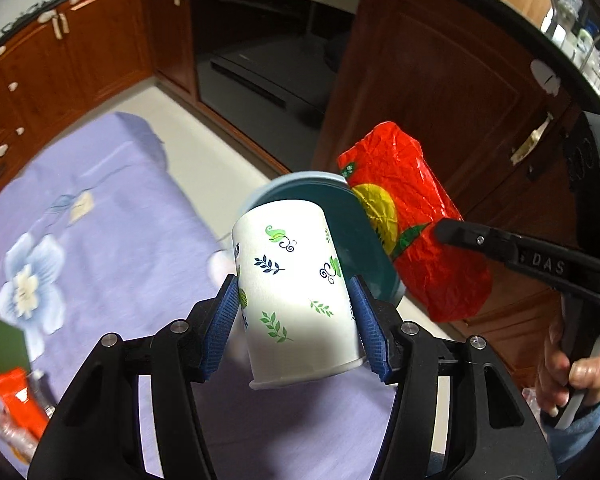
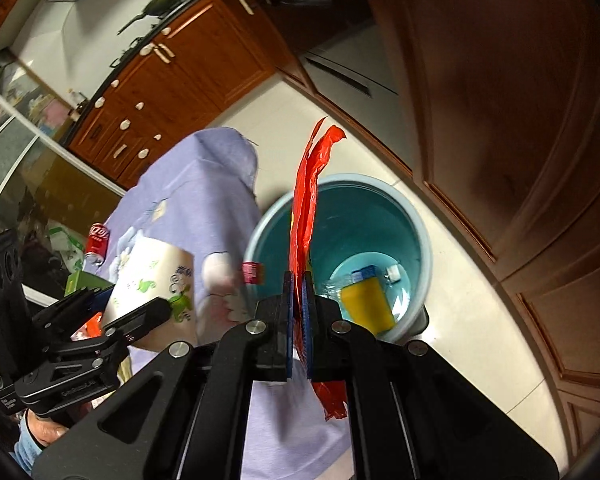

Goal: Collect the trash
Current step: 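Carry cup and red bag over the bin and open both tools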

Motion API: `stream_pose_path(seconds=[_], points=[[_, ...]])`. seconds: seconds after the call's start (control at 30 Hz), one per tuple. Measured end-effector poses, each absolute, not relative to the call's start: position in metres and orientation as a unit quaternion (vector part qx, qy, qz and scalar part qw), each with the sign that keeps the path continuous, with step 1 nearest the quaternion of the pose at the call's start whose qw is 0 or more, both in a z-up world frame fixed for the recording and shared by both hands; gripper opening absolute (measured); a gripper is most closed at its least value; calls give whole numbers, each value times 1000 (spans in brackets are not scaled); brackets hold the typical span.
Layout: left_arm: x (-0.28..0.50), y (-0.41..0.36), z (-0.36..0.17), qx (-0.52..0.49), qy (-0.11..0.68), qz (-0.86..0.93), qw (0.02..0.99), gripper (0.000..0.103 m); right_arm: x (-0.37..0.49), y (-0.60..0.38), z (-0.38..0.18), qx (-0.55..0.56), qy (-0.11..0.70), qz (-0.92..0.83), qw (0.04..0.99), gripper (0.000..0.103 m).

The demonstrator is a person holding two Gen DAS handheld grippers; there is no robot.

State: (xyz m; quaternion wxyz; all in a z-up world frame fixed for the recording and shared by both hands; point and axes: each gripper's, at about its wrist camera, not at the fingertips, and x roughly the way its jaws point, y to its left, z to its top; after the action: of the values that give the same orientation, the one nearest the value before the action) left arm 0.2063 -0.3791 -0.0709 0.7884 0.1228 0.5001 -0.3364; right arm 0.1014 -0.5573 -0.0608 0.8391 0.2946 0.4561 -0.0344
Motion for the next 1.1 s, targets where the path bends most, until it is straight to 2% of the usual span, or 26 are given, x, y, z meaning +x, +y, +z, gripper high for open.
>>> stream_pose_path(seconds=[0.07, 0.27, 0.4, 0.47, 1.0, 1.1], points=[[210, -393, -78, 127, 507, -339, 783, 59, 101, -566, -67, 301, 459, -38, 835, 4], [223, -414, -95, 134, 520, -325, 779, 72, 102, -580, -84, 314, 472, -45, 822, 4], [229, -414, -100, 138, 523, -307, 783, 85, 106, -584, -91, 316, 477, -42, 819, 4], [232, -410, -100, 133, 523, -304, 785, 87, 109, -582, -93, 315, 478, -40, 819, 4], [224, -365, -85, 107, 514, -288, 801, 94, 126, -566, -94, 303, 486, -40, 819, 4], [221, -359, -80, 102, 513, -288, 802, 94, 129, -562, -94, 300, 486, -43, 820, 8]])
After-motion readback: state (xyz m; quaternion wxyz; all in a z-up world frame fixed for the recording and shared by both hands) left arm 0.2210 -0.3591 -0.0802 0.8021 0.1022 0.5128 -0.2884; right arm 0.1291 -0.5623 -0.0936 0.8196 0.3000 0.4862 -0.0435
